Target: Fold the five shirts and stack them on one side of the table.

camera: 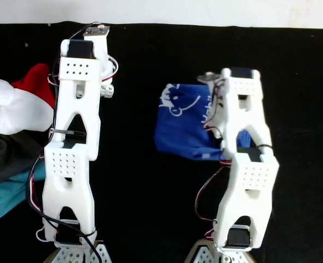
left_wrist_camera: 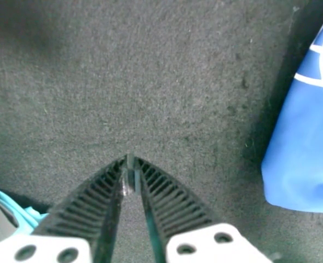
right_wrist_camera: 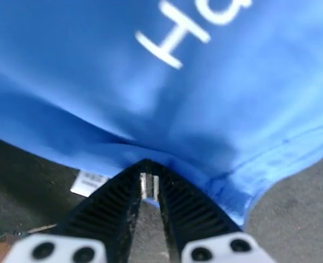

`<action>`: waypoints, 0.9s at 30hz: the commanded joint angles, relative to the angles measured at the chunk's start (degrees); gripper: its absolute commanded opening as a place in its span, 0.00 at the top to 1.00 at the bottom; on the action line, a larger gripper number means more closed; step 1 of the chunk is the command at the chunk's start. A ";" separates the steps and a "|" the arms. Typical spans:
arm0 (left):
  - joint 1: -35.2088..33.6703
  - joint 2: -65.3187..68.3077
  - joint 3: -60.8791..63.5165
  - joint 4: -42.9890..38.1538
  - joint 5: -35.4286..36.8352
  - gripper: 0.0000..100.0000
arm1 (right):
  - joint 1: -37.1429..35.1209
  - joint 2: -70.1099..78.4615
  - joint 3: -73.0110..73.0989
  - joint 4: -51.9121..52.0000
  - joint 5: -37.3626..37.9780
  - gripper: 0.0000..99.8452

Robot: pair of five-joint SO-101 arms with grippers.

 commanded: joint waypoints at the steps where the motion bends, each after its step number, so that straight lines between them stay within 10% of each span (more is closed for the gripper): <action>1: -0.40 -3.82 -0.48 0.26 0.26 0.99 | 2.86 -3.12 1.45 1.10 1.23 0.99; 13: -0.40 -3.82 -0.48 -0.62 0.35 0.99 | 3.74 -25.36 12.18 -4.97 2.11 0.99; 20: -0.31 -3.82 -0.48 -0.62 0.35 0.99 | 8.57 -17.01 10.07 -22.99 -12.22 0.78; 27: -0.31 -3.74 -0.48 -0.62 0.35 0.99 | 7.87 -1.01 -4.09 -23.08 -12.40 0.80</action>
